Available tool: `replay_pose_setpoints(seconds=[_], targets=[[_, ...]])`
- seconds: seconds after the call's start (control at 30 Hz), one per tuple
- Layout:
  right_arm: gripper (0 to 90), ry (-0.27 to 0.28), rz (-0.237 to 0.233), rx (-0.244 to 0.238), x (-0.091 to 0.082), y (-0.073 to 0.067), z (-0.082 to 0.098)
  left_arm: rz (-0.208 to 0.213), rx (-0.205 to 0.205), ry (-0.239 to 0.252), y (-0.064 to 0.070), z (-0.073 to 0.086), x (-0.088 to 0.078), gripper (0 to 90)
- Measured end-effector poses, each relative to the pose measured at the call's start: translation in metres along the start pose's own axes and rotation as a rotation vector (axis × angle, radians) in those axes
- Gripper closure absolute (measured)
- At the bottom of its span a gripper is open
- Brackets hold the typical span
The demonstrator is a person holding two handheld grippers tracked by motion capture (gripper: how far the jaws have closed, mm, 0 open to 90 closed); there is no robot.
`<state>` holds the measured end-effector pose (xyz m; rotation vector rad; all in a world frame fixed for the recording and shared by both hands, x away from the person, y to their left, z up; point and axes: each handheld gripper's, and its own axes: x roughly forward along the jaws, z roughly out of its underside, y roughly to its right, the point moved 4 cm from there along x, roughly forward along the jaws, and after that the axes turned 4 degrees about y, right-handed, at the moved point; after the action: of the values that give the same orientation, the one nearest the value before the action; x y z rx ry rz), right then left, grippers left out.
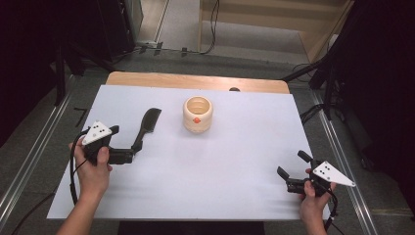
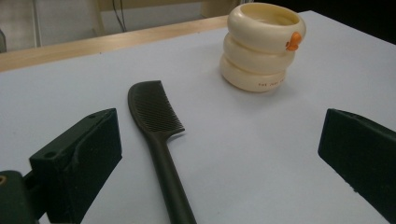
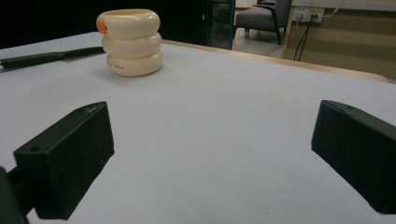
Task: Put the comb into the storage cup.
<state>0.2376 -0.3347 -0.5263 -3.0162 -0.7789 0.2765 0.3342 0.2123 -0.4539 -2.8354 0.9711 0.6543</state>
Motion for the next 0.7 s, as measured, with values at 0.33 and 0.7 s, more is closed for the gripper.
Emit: replay_pose_setpoints(seconds=[0.33,0.7], targets=[[0.0,-0.005,0.003,-0.004,0.001,-0.001,0.0,-0.009,0.008,-0.073,-0.002,-0.002,0.018,0.0],[0.0,-0.007,0.001,-0.005,0.001,-0.001,0.0,-0.017,-0.005,-0.135,-0.009,-0.002,0.033,0.0]])
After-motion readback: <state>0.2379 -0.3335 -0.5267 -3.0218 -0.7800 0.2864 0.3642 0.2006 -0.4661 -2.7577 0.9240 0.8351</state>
